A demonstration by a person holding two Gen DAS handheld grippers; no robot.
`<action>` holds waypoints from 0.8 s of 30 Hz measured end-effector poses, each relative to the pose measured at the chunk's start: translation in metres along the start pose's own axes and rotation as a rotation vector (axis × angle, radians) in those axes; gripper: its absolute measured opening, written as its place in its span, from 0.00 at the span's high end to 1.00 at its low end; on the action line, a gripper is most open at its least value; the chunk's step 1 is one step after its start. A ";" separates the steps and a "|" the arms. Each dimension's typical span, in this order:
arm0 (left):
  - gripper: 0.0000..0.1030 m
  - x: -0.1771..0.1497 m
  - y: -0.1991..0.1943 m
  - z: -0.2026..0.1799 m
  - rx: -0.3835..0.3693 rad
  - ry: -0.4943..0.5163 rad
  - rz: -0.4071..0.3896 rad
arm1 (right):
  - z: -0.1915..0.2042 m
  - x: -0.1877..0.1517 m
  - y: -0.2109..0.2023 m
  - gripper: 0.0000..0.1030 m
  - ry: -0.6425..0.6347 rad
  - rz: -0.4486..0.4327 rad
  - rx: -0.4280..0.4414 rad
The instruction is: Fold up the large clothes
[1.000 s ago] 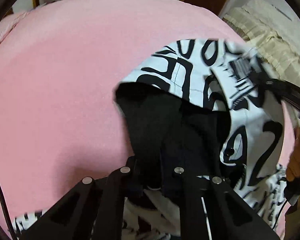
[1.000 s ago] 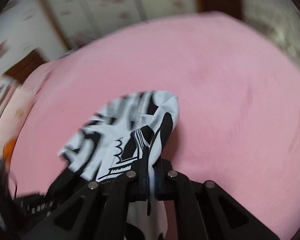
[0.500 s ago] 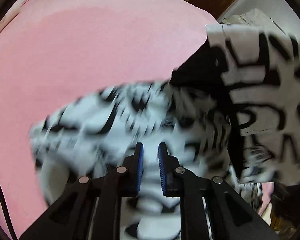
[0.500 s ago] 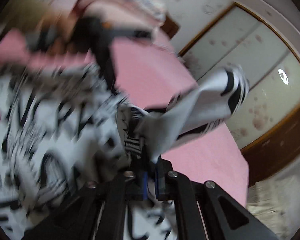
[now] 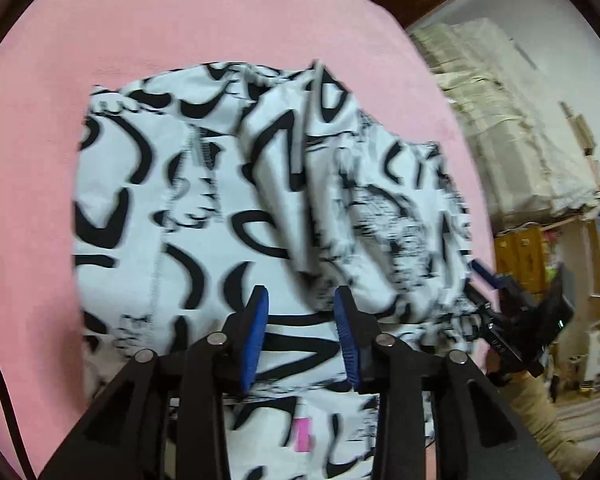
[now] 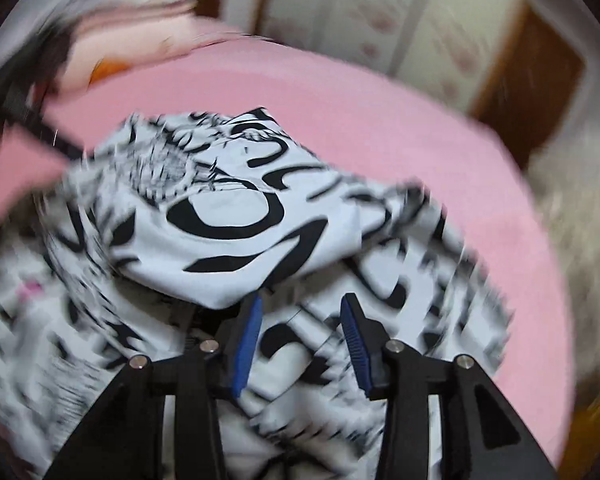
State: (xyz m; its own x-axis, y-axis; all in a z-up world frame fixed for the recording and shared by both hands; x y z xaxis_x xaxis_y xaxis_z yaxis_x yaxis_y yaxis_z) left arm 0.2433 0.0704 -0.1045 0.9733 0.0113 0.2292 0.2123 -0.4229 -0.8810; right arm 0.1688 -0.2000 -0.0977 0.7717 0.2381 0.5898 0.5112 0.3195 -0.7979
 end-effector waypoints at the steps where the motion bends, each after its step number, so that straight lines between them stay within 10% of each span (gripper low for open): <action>1: 0.65 0.001 0.002 -0.007 -0.017 0.001 -0.001 | -0.007 0.000 -0.003 0.53 0.089 -0.003 0.048; 8: 0.52 0.013 0.032 -0.020 -0.101 -0.038 0.021 | -0.038 -0.003 0.002 0.40 0.620 -0.049 0.348; 16: 0.60 0.035 0.084 -0.031 -0.099 -0.075 0.051 | -0.016 0.000 0.057 0.41 0.656 0.042 0.387; 18: 0.94 0.037 0.086 -0.041 -0.089 -0.057 0.032 | -0.010 0.004 0.062 0.66 0.622 0.049 0.377; 20: 0.97 0.036 0.082 -0.051 -0.004 -0.024 -0.004 | -0.003 0.011 0.068 0.91 0.568 0.073 0.362; 24: 0.99 0.022 0.051 -0.082 0.043 0.044 -0.134 | 0.004 0.026 0.052 0.96 0.447 0.030 0.311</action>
State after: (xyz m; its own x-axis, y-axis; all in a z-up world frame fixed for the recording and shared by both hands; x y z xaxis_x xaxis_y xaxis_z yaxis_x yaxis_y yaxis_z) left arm 0.2685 -0.0252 -0.1103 0.9315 0.0244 0.3629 0.3443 -0.3811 -0.8580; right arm 0.2143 -0.1732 -0.1232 0.9046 -0.1399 0.4026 0.4025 0.5913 -0.6988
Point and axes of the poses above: each gripper's, at about its wrist camera, not at the fingertips, and y roughly the way its jaws point, z to its left, x to its top, the point moved 3 cm from there along y, roughly the way its jaws point, and after that the axes turned 11 degrees about x, right-handed, at the moved point
